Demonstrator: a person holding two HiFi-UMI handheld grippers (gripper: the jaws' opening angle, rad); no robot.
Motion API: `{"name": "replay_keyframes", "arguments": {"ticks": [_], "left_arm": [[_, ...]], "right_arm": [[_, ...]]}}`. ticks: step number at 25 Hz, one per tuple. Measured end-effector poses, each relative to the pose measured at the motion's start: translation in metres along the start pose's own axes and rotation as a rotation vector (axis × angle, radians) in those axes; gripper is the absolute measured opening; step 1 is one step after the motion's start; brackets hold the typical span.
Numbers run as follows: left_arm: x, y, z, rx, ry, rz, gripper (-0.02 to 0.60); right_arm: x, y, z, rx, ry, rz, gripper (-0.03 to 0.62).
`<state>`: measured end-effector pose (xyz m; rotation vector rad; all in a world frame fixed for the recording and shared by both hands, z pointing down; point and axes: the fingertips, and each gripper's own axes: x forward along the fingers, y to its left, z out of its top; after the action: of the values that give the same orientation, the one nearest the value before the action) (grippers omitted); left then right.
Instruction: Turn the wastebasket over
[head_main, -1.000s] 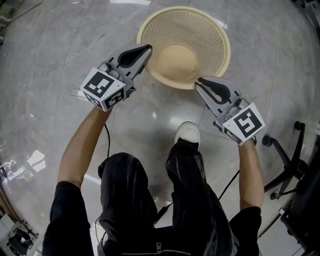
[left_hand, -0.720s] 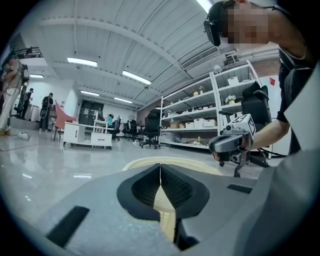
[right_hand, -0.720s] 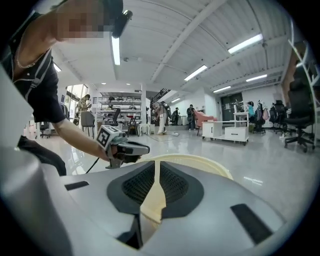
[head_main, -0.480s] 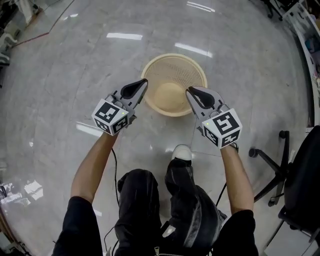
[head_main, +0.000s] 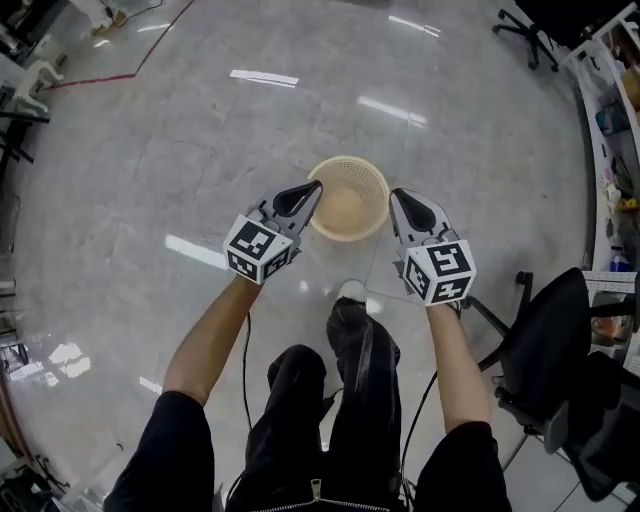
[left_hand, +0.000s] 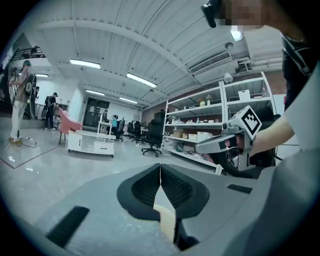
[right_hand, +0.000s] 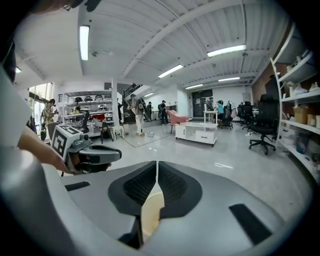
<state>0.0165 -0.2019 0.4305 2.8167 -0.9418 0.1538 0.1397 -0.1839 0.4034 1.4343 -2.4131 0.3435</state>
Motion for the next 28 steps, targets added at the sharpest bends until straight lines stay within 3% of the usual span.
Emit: {"name": "replay_keyframes", "arguments": {"ticks": [5,8,13,17,21,28], "left_arm": [[-0.071,-0.05,0.122,-0.04,0.005,0.031,0.006],[-0.12,-0.089,0.185,-0.008,0.025,0.042,0.006],[-0.189,-0.153,0.259,0.063,0.064,0.015,0.006],[-0.259,-0.191,0.303,0.027,0.077,0.048,0.006],[-0.307,-0.224,0.34,-0.021,0.016,0.095,0.007],[-0.326,-0.25,0.356,-0.039,-0.033,0.149,0.006]], "right_arm": [[-0.09,0.048,0.11,0.035,-0.007,-0.056,0.014],[-0.145,0.086,0.161,0.032,-0.005,-0.079,0.014],[-0.224,0.152,0.222,0.011,-0.021,-0.101,0.012],[-0.279,0.212,0.261,0.035,-0.027,-0.126,0.011],[-0.324,0.254,0.289,0.058,-0.077,-0.148,0.011],[-0.371,0.281,0.295,0.064,-0.117,-0.168,0.009]]}}
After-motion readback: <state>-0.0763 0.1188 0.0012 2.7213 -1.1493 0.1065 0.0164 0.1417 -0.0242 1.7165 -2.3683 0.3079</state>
